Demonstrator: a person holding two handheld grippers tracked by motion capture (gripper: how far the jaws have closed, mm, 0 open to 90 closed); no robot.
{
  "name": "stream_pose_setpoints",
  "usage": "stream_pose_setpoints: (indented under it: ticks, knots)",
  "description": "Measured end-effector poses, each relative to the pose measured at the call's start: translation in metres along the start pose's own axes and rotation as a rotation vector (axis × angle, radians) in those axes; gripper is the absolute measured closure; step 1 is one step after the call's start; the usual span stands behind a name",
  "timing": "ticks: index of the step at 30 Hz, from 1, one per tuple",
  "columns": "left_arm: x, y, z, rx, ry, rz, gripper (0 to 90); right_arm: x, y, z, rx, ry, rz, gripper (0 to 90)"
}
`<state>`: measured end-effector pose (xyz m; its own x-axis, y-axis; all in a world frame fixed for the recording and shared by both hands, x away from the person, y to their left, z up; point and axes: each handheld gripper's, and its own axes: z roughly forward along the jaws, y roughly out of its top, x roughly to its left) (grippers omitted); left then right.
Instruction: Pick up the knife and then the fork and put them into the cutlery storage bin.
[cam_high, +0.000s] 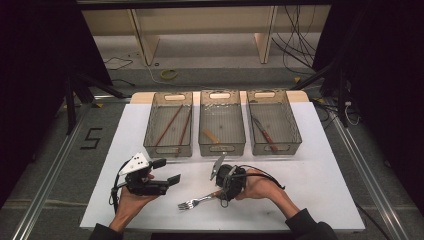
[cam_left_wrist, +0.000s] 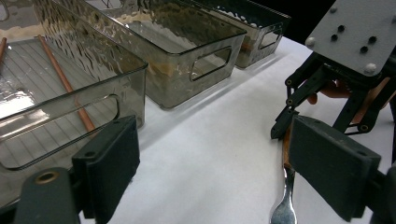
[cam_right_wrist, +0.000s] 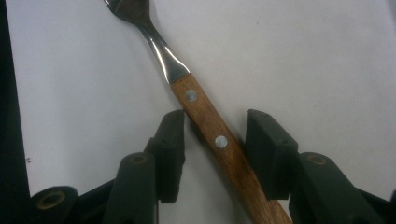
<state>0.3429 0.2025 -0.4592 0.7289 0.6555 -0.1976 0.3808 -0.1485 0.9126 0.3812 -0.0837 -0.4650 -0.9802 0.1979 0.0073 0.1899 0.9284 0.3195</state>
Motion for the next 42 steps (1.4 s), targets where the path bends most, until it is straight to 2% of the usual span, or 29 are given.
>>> stream_pose_setpoints:
  ticks: [3, 6, 11, 16, 20, 25, 31, 36, 42]
  knots:
    - [0.0, 0.0, 0.0, 0.0, 0.0, 0.0, 16.0, 0.003, 0.001, 0.0, 0.01, -0.013, -0.014, 62.8]
    - [0.0, 0.0, 0.0, -0.001, 0.0, 0.0, 16.0, 0.005, 0.001, 0.0, 0.015, -0.01, -0.021, 69.7]
    - [0.0, 0.0, 0.0, 0.001, -0.002, 0.002, 16.0, 0.006, 0.001, -0.001, 0.026, -0.003, -0.041, 75.9]
    - [0.0, 0.0, 0.0, 0.005, -0.003, 0.006, 16.0, 0.005, 0.0, -0.001, 0.02, 0.006, -0.029, 76.8]
    - [0.0, 0.0, 0.0, 0.002, -0.001, 0.002, 16.0, 0.003, 0.0, -0.002, 0.016, 0.018, 0.003, 77.1]
    - [0.0, 0.0, 0.0, 0.001, 0.0, 0.0, 16.0, 0.001, -0.001, -0.004, 0.007, 0.006, 0.004, 77.2]
    - [0.0, 0.0, 0.0, -0.001, 0.001, 0.0, 16.0, -0.004, -0.005, -0.012, -0.049, -0.001, 0.033, 77.2]
    - [0.0, 0.0, 0.0, -0.001, 0.001, 0.0, 16.0, -0.007, -0.008, -0.022, -0.099, 0.003, 0.084, 77.2]
    - [0.0, 0.0, 0.0, -0.002, 0.001, -0.001, 16.0, -0.014, -0.013, -0.034, -0.144, -0.017, 0.118, 77.2]
